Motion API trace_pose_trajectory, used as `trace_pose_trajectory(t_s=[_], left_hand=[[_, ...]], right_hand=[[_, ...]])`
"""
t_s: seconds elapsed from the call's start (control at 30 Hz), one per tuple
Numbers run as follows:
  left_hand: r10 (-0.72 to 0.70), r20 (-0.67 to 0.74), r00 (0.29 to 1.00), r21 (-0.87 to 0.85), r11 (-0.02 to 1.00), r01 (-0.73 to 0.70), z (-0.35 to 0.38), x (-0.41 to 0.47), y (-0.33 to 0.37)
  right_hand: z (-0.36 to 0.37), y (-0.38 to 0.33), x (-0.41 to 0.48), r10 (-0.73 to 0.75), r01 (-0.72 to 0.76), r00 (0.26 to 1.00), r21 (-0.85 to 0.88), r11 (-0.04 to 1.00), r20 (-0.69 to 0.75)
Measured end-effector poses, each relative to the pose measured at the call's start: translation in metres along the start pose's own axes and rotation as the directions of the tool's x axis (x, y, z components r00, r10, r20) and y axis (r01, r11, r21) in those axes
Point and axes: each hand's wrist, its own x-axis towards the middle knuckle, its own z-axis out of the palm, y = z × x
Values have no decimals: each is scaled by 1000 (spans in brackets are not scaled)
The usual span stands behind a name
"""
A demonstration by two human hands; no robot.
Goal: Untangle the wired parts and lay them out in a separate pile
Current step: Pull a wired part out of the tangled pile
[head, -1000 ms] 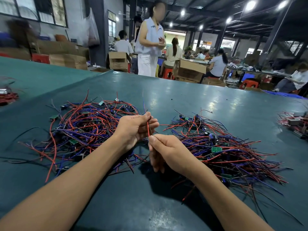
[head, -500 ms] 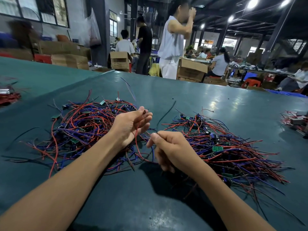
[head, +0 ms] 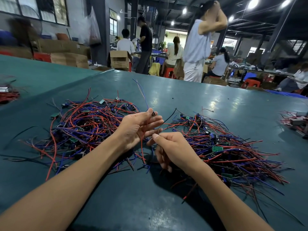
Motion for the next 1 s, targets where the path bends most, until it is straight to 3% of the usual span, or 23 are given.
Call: trace_pose_trajectory(t_s=[0.27,0.37,0.43,0.53,0.6,0.67,0.7,0.83,0.9,1.0], left_hand=[[-87,82,993,191,979,70,1,-3,0],[-73,85,994,147,987,60,4,-4,-2],[-18,63,998,106,994,11,6,-2,-3],[125,74,989,235,962,-140,4,-2,-2],[257,140,956,460,838,-293,3,-7,-2],[393,264,881,691,560,-457,6,-11,-3],[425,318,847,741,446,-502,7,-13,-4],[423,499,757,778,167,-606,9,-19,-8],[387,539,748,776,119,-620,8,-20,-9],[338,521,784,785,169,-595,6,-18,-10]], right_hand=[[-2,6,1,-6,8,999,-34,999,40],[-3,8,2,-39,41,999,-68,997,31],[-3,7,1,-96,93,995,-89,992,-33],[-1,3,0,-241,215,946,-136,967,-218],[-3,-2,-1,-291,279,894,-85,956,-341],[-7,-7,-1,-255,295,882,42,955,-396],[-7,-9,0,-211,272,893,104,957,-397],[-3,-13,2,-39,170,948,402,900,-315],[-6,-14,2,14,131,965,528,839,-263],[-11,-15,2,27,120,970,574,810,-240]])
